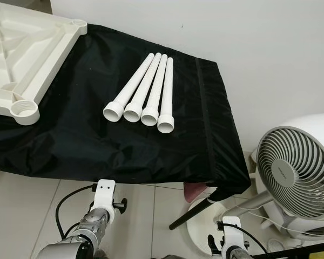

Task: Building children table

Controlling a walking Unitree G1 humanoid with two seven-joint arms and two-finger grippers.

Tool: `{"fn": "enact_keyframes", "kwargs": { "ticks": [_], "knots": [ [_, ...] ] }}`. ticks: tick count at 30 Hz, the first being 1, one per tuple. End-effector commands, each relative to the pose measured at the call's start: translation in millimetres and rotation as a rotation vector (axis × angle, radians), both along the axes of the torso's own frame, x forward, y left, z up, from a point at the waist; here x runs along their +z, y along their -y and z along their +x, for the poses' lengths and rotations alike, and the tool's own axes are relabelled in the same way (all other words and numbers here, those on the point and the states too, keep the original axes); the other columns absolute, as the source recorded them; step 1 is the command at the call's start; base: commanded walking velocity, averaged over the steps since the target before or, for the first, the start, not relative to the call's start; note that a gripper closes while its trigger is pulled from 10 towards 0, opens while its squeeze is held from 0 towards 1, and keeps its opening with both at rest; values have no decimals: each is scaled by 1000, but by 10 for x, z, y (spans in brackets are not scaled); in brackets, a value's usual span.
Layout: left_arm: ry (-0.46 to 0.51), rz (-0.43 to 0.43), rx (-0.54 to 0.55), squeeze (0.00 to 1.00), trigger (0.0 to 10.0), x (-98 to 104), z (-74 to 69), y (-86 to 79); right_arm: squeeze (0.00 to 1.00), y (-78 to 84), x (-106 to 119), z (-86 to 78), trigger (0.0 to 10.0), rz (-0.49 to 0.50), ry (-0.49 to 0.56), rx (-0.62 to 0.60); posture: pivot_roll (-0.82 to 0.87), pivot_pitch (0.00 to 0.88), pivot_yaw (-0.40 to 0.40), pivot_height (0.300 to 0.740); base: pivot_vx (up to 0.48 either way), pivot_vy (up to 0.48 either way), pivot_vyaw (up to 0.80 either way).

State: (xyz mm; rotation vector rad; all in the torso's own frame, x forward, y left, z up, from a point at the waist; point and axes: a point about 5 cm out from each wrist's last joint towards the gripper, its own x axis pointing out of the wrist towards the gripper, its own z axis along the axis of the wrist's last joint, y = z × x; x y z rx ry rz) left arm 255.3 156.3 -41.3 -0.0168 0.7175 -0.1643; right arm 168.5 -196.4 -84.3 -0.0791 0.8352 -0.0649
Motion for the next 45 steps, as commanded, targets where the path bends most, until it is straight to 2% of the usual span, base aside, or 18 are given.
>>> {"fn": "enact_keyframes", "kwargs": {
  "ticks": [1,3,6,8,10,12,14,15,19,21,22,27,33,36,37,45],
  "knots": [
    [-1,2,25,0,10000,-19,-22,22,0,65,-28,-73,10000,-16,-33,-9,180,0,-217,740,0,0,0],
    [-23,14,-2,0,10000,-50,-63,12,0,92,1,-22,10000,-13,-7,-60,118,0,-141,740,0,0,0],
    [-27,16,-9,0,10000,-54,-69,11,0,95,5,-13,10000,-12,-2,-70,118,0,-141,740,0,0,0],
    [-40,41,-81,0,10000,-66,-84,48,0,122,17,-11,10000,-3,22,-131,55,0,-70,740,0,0,0],
    [-45,53,-114,0,10000,-67,-84,66,0,132,18,-20,10000,3,31,-161,42,0,-57,740,0,0,0],
    [-48,66,-165,0,10000,-53,-63,105,0,129,0,-71,10000,10,34,-203,-3,0,-7,740,0,0,0],
    [-47,69,-179,0,10000,-46,-52,119,0,122,-10,-96,10000,11,31,-213,-3,0,-7,740,0,0,0],
    [-43,71,-206,0,10000,-24,-22,162,0,113,-32,-155,10000,12,24,-234,-38,0,32,740,0,0,0],
    [-28,67,-286,0,10000,33,48,306,0,104,-81,-298,10000,19,8,-304,-82,0,90,740,0,0,0],
    [-27,66,-296,0,10000,39,55,324,0,104,-85,-313,10000,20,7,-314,-82,0,90,740,0,0,0],
    [-28,68,-311,0,10000,41,55,341,0,102,-89,-326,10000,22,7,-324,-99,0,121,740,0,0,0],
    [-43,91,-377,0,10000,17,19,358,0,85,-103,-368,10000,26,5,-363,-113,0,158,740,0,0,0],
    [-57,98,-364,0,10000,-6,-7,318,0,63,-103,-362,10000,25,7,-356,-101,0,142,740,0,0,0],
    [-57,87,-331,0,10000,-13,-14,296,0,49,-97,-337,10000,23,9,-332,-81,0,116,740,0,0,0],
    [-56,82,-320,0,10000,-15,-16,294,0,50,-94,-328,10000,23,11,-324,-55,0,75,740,0,0,0],
    [-72,71,-248,0,10000,-62,-72,225,0,88,-49,-201,10000,9,24,-258,-20,0,18,740,0,0,0]
  ]
}}
